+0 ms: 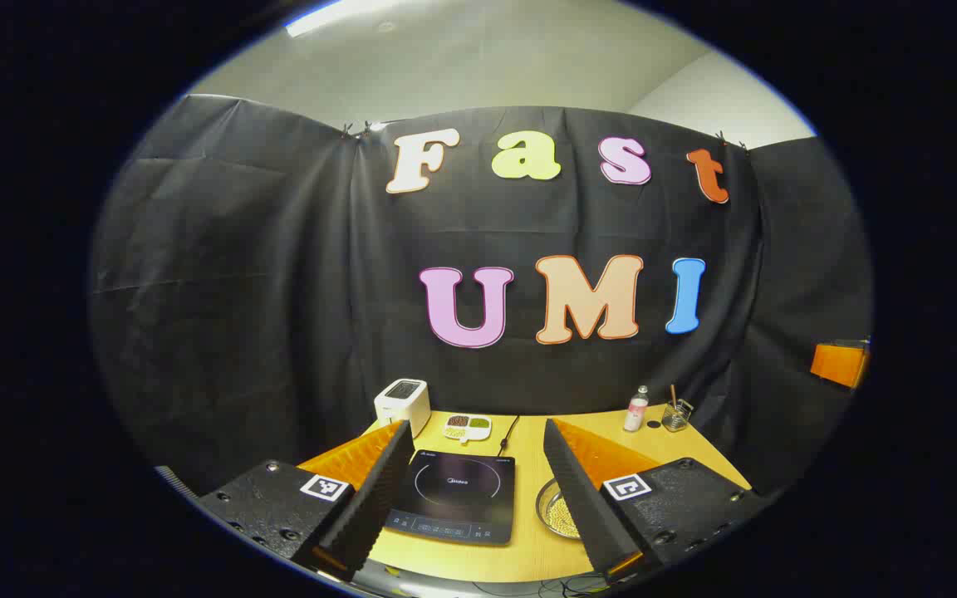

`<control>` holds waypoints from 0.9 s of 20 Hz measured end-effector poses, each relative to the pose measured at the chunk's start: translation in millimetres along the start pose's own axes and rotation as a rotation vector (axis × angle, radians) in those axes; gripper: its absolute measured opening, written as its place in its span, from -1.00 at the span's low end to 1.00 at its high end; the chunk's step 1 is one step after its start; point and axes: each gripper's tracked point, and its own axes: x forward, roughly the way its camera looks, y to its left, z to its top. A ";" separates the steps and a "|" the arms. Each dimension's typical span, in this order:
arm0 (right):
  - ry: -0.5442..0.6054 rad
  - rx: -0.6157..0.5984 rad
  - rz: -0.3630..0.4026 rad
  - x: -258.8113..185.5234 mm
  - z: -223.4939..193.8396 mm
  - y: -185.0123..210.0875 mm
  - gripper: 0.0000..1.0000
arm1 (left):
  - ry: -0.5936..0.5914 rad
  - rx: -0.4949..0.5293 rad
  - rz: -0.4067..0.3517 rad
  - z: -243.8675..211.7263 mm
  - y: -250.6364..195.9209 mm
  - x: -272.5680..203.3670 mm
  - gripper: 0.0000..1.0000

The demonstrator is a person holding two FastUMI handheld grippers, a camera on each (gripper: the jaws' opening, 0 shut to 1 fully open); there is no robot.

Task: First push the handle of the pot to place it horizontally, then grasp the pot with both hands and set it on the induction cooktop.

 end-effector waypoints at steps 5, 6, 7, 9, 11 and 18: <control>0.003 -0.004 -0.010 1.5 -2.6 1.3 0.84 | 0.001 -0.008 -0.010 -2.6 0.4 -3.3 0.86; 0.007 -0.006 -0.012 1.8 -6.1 1.7 0.84 | 0.000 -0.010 -0.013 -4.1 0.6 -3.5 0.86; 0.011 -0.006 -0.012 3.6 -7.7 2.4 0.84 | 0.000 -0.008 -0.010 -4.1 2.8 -4.3 0.91; 0.016 -0.003 -0.006 5.6 -10.8 5.6 0.84 | 0.000 0.000 0.004 -6.1 9.7 -5.5 0.86; 0.025 0.002 0.007 8.0 -16.8 10.9 0.84 | -0.001 0.004 0.017 -8.6 18.1 -8.4 0.86; 0.055 -0.007 0.037 21.0 -43.9 33.9 0.86 | -0.001 -0.019 0.029 -23.2 39.8 -18.0 0.91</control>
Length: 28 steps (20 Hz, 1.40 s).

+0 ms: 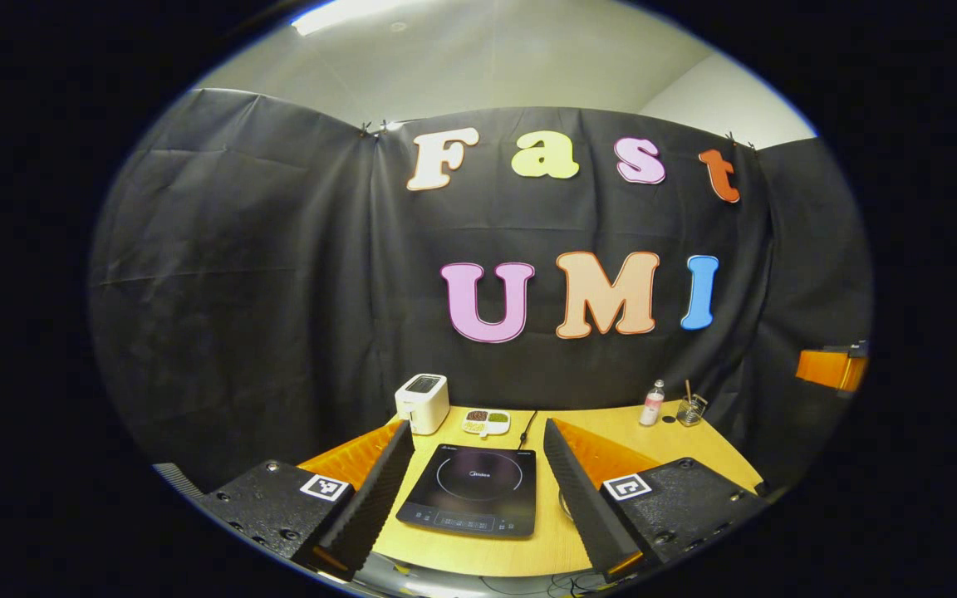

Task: First push the handle of the pot to place it horizontally, then grasp the pot with both hands and set it on the induction cooktop.

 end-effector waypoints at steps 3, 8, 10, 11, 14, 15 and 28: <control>0.008 0.009 0.016 8.2 -22.0 16.7 0.86 | -0.007 0.015 -0.030 -11.4 -0.8 -2.7 0.86; 0.068 -0.004 0.042 22.0 -81.2 48.7 0.83 | -0.009 0.060 -0.084 -32.2 -3.0 -5.1 0.86; 0.105 0.001 0.057 25.9 -104.6 61.7 0.82 | -0.004 0.048 -0.105 -39.5 -1.8 -3.8 0.86; 0.126 0.004 0.060 27.6 -115.3 66.0 0.82 | -0.017 0.044 -0.112 -39.4 -0.4 -3.0 0.90; 0.158 0.021 0.085 27.1 -136.1 81.2 0.70 | -0.035 0.044 -0.118 -42.2 5.8 0.8 0.90; 0.162 0.024 0.089 27.2 -138.7 86.1 0.63 | -0.036 0.044 -0.115 -43.2 7.3 2.9 0.90; 0.396 0.036 0.111 52.4 -232.7 89.2 -1.00 | 0.007 0.081 -0.023 -61.8 37.6 25.5 0.87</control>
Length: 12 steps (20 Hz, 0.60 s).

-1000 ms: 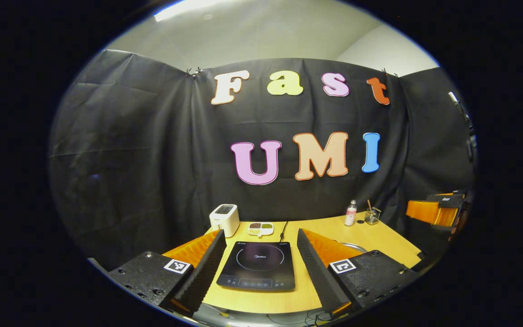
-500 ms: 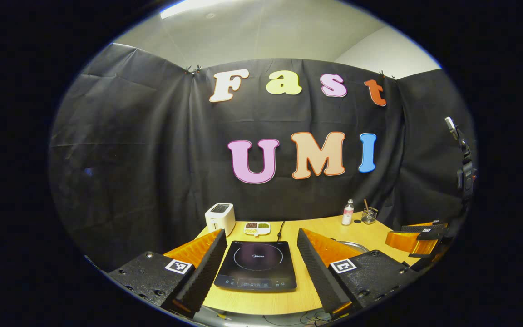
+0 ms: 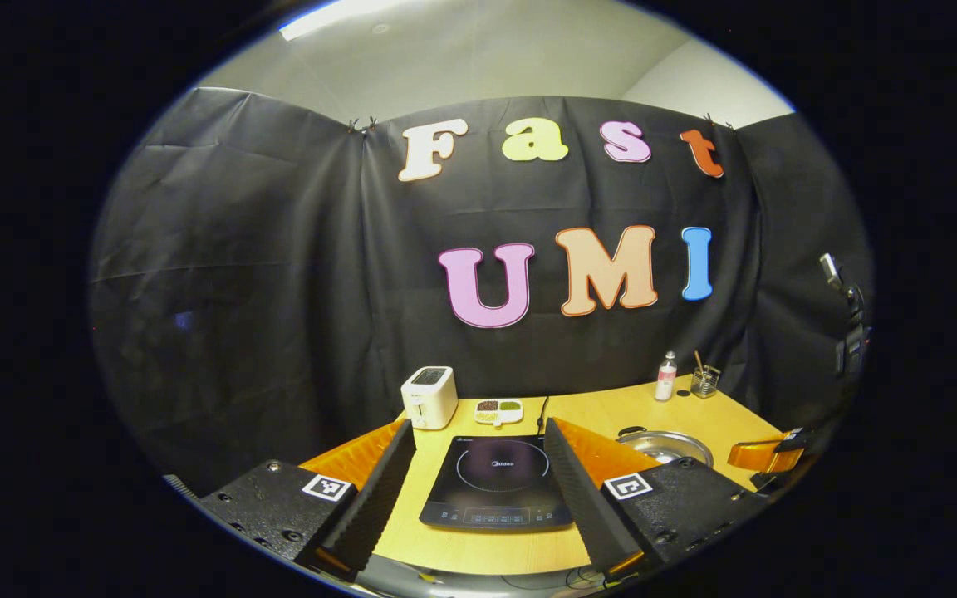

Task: First push the handle of the pot to place it horizontally, then grasp the pot with both hands and set it on the induction cooktop.

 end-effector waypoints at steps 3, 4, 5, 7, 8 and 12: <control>0.090 0.012 0.015 16.5 -23.1 -0.8 -0.94 | 0.020 -0.019 0.003 -7.4 0.3 9.5 0.90; 0.119 0.014 0.027 20.3 -30.8 0.4 -0.95 | 0.022 -0.023 0.012 -8.4 2.8 14.1 0.89; 0.148 0.016 0.038 25.9 -37.2 1.5 -0.94 | 0.021 -0.026 0.020 -7.5 5.3 18.0 0.89; 0.214 0.021 0.059 38.0 -53.6 4.1 -1.00 | 0.016 -0.028 0.041 -5.3 8.5 28.4 0.90; 0.251 0.036 0.070 45.7 -63.5 5.0 -1.00 | 0.020 -0.030 0.053 -7.0 10.9 35.4 0.89; 0.426 0.131 0.118 74.0 -100.8 3.7 -0.94 | 0.049 -0.049 0.084 -10.6 14.7 62.8 0.90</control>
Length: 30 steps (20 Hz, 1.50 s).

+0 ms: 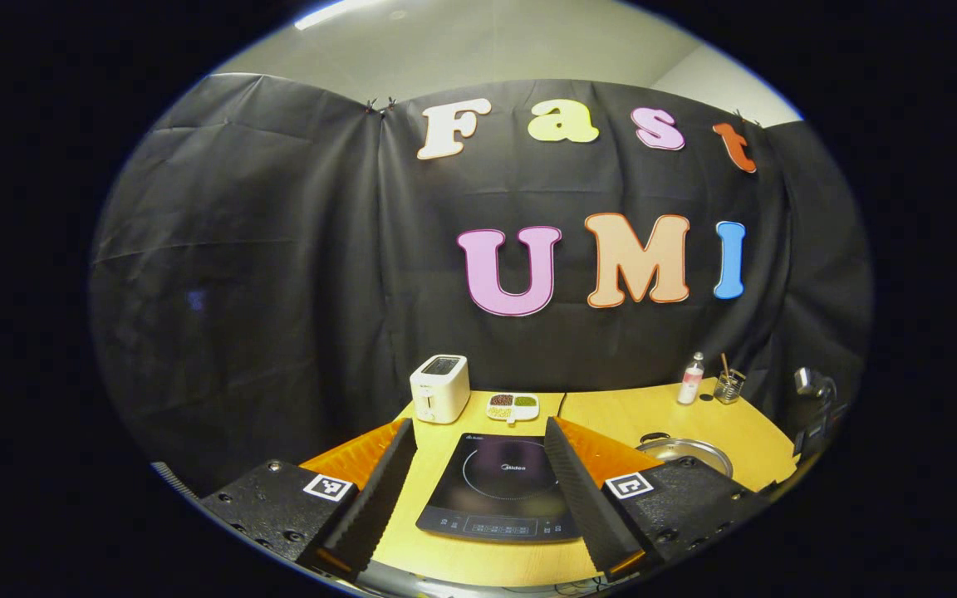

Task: First push the handle of the pot to place it horizontally, then grasp the pot with both hands and set it on the induction cooktop.

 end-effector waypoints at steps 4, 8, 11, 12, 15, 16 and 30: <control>0.143 0.086 0.012 28.5 -16.7 -21.4 -0.94 | 0.025 0.011 0.031 3.1 -3.2 34.0 0.89; 0.222 0.146 0.034 44.0 -18.1 -33.4 -0.94 | 0.037 0.014 0.019 12.3 -25.8 65.6 0.90; 0.261 0.136 0.018 54.0 -19.7 -45.7 -1.00 | 0.047 0.033 -0.023 16.8 -49.4 84.5 0.90; 0.268 0.141 0.019 55.5 -19.4 -47.4 -0.95 | 0.047 0.035 -0.039 18.2 -57.2 89.8 0.90; 0.280 0.139 0.019 63.3 -20.0 -55.1 -0.94 | 0.048 0.026 -0.073 19.4 -76.8 102.1 0.89; 0.285 0.136 0.022 65.3 -20.7 -55.2 -0.95 | 0.050 0.022 -0.081 18.8 -81.5 105.1 0.90; 0.322 0.145 -0.181 54.5 -12.3 -143.9 -1.00 | 0.061 0.014 -0.165 18.9 -122.7 138.8 0.90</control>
